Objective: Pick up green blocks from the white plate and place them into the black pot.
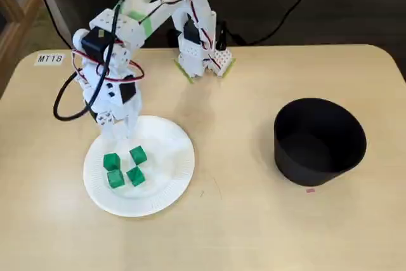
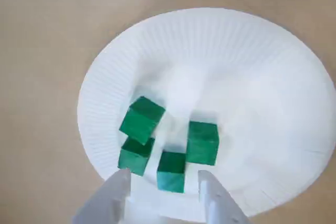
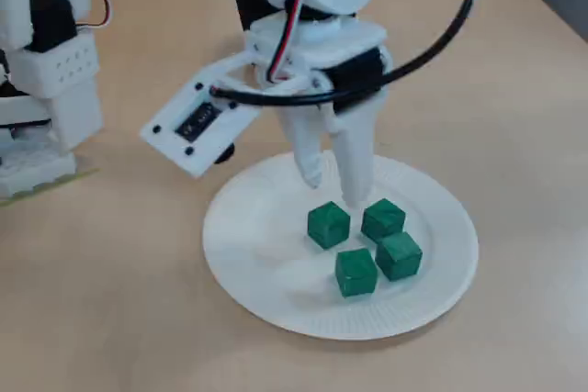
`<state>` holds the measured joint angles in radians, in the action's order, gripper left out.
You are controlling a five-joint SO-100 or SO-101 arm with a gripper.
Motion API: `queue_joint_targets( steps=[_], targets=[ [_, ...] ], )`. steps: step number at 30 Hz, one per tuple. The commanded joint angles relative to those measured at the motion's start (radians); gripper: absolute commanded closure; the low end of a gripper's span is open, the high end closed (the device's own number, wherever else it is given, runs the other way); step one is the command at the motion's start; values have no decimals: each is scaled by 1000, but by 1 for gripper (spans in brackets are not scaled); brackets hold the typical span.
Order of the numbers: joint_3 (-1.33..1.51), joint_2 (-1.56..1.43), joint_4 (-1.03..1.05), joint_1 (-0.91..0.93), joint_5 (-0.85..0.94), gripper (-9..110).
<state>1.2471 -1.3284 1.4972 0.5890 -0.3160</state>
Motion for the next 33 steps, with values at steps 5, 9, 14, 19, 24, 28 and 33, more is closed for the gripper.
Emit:
queue_joint_targets(
  steps=[5, 9, 14, 19, 24, 28, 33],
  targets=[
    [-75, 58, 29, 41, -34, 78],
    [-167, 149, 48, 44, -28, 78],
    [-236, 213, 48, 48, -32, 78],
    [-284, 264, 58, 40, -67, 78],
    [-302, 287, 83, 26, -84, 79],
    [-302, 308, 81, 14, -104, 80],
    [-328, 360, 58, 5, -118, 83]
  ],
)
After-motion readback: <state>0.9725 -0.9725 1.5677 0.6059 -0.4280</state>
